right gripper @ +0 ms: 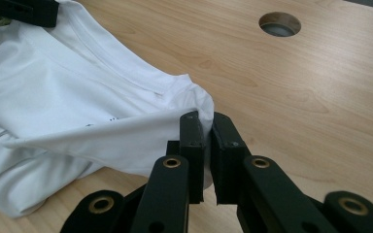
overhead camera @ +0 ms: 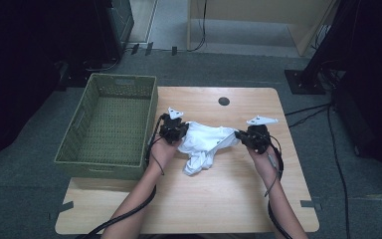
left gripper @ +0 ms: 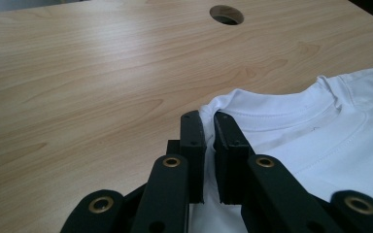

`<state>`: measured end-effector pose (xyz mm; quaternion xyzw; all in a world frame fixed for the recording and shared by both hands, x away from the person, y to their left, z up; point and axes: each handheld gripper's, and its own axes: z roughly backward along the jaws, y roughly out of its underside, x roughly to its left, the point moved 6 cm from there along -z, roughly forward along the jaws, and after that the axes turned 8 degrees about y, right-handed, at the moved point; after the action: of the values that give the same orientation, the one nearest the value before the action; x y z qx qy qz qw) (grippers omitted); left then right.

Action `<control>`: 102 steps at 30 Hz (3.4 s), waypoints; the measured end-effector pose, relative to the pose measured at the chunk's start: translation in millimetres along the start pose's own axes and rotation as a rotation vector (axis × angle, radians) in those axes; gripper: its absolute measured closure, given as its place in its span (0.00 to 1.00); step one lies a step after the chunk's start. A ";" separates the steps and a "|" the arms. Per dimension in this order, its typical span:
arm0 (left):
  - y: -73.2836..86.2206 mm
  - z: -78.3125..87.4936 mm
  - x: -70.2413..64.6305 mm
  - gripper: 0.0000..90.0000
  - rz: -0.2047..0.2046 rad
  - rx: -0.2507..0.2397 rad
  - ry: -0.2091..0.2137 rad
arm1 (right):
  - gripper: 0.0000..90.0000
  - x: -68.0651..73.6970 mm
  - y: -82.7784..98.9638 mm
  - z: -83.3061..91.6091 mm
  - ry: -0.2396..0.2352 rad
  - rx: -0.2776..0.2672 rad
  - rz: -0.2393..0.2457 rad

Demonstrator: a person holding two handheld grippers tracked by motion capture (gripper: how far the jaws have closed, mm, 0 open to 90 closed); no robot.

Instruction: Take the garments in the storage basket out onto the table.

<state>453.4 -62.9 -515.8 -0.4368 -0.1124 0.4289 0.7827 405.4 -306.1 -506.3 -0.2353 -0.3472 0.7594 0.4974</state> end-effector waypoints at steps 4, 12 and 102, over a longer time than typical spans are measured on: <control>-2.1 -8.0 7.8 0.94 0.023 0.011 -0.006 | 0.96 -5.1 -4.6 -8.3 0.000 -0.002 -0.002; -3.9 -22.7 19.5 0.94 0.002 0.024 -0.044 | 0.96 -12.6 -13.3 -22.2 -0.010 -0.008 0.007; 37.2 -16.8 -26.9 0.30 -0.031 0.056 0.002 | 0.62 41.2 -6.6 -37.0 -0.052 -0.001 -0.063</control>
<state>424.9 -84.1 -549.4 -0.4135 -0.1063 0.4191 0.8013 419.0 -255.7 -525.7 -0.2045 -0.3677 0.7491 0.5118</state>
